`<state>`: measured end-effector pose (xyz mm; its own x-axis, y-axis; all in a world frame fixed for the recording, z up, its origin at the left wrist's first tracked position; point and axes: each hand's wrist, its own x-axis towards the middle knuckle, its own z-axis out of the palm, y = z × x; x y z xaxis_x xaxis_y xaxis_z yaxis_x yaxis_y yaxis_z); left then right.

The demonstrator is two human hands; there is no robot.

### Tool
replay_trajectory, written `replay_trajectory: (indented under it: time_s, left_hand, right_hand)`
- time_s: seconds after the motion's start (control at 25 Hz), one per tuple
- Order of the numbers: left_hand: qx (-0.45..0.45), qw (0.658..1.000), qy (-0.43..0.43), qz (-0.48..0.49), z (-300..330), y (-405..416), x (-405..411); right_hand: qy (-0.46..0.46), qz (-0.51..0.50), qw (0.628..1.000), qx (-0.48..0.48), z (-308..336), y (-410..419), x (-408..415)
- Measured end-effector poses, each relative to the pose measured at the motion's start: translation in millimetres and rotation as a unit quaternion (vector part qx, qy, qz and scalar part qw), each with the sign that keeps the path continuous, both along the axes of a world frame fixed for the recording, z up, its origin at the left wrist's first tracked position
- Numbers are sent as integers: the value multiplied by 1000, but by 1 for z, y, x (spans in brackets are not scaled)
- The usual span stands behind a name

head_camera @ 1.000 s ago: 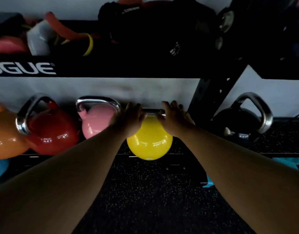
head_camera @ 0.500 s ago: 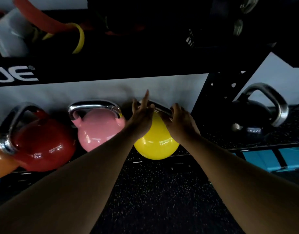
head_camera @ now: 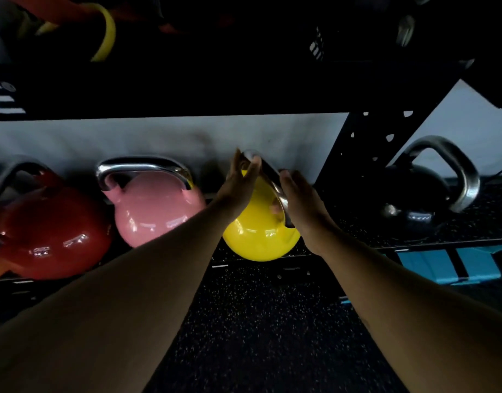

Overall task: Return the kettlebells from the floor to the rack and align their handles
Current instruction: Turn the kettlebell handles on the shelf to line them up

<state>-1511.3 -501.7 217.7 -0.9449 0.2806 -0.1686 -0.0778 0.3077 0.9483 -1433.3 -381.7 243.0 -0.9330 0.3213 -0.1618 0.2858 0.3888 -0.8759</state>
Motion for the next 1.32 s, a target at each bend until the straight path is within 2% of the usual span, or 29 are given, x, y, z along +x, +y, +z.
replay_trajectory:
  time_s: [0.04,0.08,0.32,0.52,0.64,0.72,0.8,0.88,0.96,1.08,1.2,1.32]
  left_hand:
    - [20,1000,1,7,0,2,1]
    - [28,1000,-10,-2,1,4,0]
    - [68,997,-27,-14,-1,24,-16]
    - [25,999,11,-45,-7,24,-24]
    - [45,998,2,-38,-11,23,-28]
    - [101,993,-59,4,-15,27,-31]
    - [109,992,-27,61,-16,27,-29]
    - [115,992,-41,36,-13,28,-25]
    - [71,997,11,6,-13,26,-26]
    - [51,998,39,0,-16,26,-28]
    - [52,998,40,-4,-18,25,-29]
    - [74,997,32,2,-20,25,-31]
  right_hand:
    - [1,-33,995,-91,1,-1,-1]
    - [3,-52,990,-130,-1,-3,-3]
    - [55,-89,968,-227,-11,-32,-5]
    - [63,-114,968,-216,-17,-37,-10]
    - [65,-123,963,-231,-17,-40,-13]
    - [63,-120,963,-231,-15,-37,-15]
    - [63,-113,965,-229,-13,-36,-12]
    - [70,-108,960,-247,-12,-36,-7]
    - [79,-103,956,-262,-11,-36,-4]
    - [77,-99,961,-246,-12,-37,-4]
    - [67,-97,971,-209,-15,-39,-4]
    - [66,-107,967,-219,-15,-38,-6]
